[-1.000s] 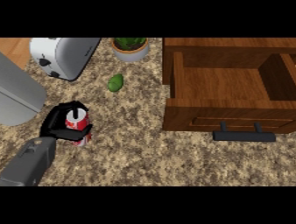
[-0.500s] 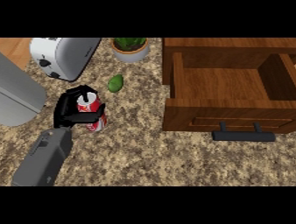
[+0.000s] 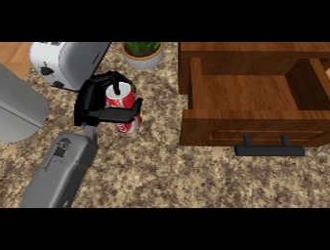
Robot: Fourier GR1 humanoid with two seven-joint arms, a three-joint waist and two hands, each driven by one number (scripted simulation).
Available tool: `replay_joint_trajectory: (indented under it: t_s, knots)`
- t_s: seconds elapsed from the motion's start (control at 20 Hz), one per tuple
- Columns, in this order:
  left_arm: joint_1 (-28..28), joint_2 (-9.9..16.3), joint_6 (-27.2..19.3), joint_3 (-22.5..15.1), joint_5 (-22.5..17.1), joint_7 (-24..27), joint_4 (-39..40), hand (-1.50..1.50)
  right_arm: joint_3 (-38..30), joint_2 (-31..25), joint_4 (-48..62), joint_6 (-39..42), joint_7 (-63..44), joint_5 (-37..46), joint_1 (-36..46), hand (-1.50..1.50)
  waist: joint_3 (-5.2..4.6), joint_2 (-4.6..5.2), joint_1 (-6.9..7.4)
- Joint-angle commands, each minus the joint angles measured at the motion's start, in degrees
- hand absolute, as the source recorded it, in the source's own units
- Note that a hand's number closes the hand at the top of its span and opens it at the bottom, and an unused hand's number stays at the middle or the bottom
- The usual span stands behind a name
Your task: Pick up the can, place it into the drawer and close the drawer
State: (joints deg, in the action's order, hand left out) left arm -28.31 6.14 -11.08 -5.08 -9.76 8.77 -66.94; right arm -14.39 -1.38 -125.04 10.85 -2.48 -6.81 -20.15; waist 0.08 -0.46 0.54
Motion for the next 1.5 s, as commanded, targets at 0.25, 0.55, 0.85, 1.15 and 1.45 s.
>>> replay_joint_trajectory:
  t_s: [0.25, 0.55, 0.85, 1.15, 1.45]
  knots:
    - [-9.6, -3.58, -7.71, -5.8, 6.21, -20.23, -12.02, 1.5, -1.67, -1.46, 0.0, -0.9, -4.05, -1.14, 4.56, -1.5, -0.05, 0.29, -0.58]
    - [-23.51, -6.04, -13.85, -7.7, 9.1, -23.21, -4.58, 1.5, -0.26, -0.51, 2.91, -0.78, -1.5, 2.3, 5.69, -1.5, -0.03, 0.57, -1.46]
    - [-33.66, -6.11, -15.63, -6.13, 7.36, -26.17, 1.84, 1.5, -2.85, -1.83, -1.96, 1.71, -5.29, -3.31, 2.53, -1.5, -0.05, 0.52, -1.97]
    - [-41.6, -6.13, -18.13, -6.71, 3.97, -25.19, 11.58, 1.5, -1.52, 0.22, -2.65, 2.59, -1.6, -0.6, -0.06, -1.5, -0.04, 0.6, -2.49]
    - [-47.86, -6.14, -21.99, -11.32, -2.93, -22.89, 20.04, 1.5, -1.04, -0.55, -1.59, 1.4, -4.72, -0.32, 4.3, -1.5, -0.03, 0.78, -2.91]
